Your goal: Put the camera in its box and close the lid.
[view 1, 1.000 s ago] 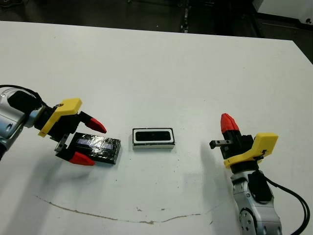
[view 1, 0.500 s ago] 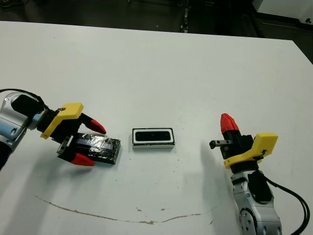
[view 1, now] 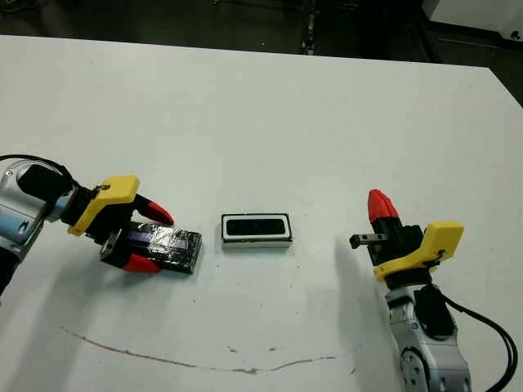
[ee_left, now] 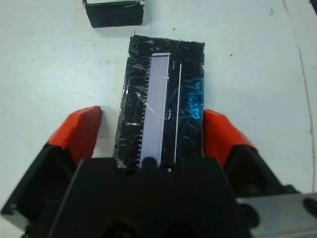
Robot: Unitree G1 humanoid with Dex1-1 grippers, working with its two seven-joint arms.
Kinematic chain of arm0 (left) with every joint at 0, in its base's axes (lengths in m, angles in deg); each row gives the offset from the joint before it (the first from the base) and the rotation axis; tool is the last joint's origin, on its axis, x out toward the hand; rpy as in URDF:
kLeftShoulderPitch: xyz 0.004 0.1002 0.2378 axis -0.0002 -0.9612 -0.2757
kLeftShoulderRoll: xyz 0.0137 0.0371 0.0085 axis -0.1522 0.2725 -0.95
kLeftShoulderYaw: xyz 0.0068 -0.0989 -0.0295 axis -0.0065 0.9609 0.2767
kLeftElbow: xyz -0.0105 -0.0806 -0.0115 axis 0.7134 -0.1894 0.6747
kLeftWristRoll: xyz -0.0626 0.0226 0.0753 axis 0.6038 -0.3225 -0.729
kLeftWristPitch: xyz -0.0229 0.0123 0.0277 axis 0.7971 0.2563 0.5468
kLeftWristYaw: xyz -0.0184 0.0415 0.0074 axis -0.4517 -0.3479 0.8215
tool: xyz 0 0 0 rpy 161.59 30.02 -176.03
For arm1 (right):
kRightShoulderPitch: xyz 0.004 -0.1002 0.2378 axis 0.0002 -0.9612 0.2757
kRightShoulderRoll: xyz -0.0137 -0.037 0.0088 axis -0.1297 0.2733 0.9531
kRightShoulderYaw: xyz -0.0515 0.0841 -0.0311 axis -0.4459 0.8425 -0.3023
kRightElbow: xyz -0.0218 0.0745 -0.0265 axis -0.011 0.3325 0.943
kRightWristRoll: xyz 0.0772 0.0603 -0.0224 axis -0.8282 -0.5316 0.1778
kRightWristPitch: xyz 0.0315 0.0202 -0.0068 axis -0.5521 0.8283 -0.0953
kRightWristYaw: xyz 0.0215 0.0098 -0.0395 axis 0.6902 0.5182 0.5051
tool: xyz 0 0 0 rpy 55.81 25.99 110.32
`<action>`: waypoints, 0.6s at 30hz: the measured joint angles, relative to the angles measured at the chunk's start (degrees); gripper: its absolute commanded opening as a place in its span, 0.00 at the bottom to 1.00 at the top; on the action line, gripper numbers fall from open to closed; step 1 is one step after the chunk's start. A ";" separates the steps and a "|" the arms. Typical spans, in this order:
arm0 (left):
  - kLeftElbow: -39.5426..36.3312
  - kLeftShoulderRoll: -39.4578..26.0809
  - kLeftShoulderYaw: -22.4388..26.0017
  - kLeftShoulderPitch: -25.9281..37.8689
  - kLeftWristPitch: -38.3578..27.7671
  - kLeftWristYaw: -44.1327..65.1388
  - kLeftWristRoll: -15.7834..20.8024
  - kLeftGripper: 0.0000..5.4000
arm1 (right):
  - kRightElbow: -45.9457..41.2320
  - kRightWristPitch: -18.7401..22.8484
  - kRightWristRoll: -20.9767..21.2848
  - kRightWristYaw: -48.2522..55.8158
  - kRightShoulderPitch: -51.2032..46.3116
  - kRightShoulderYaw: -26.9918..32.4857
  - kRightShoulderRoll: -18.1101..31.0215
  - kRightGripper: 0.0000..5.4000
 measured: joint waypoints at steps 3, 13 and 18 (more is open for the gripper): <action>0.01 0.49 0.71 -0.57 -0.42 -0.31 -0.14 0.66 | 0.00 0.00 -0.62 0.33 0.00 0.02 0.00 0.00; 0.96 1.43 1.64 -0.56 -0.23 0.64 -0.50 0.59 | 0.01 0.05 -0.88 0.33 0.00 -0.01 0.05 0.00; 0.72 2.01 3.10 -0.62 3.97 0.68 0.41 0.59 | 0.05 0.05 -0.86 0.34 -0.01 -0.01 0.27 0.00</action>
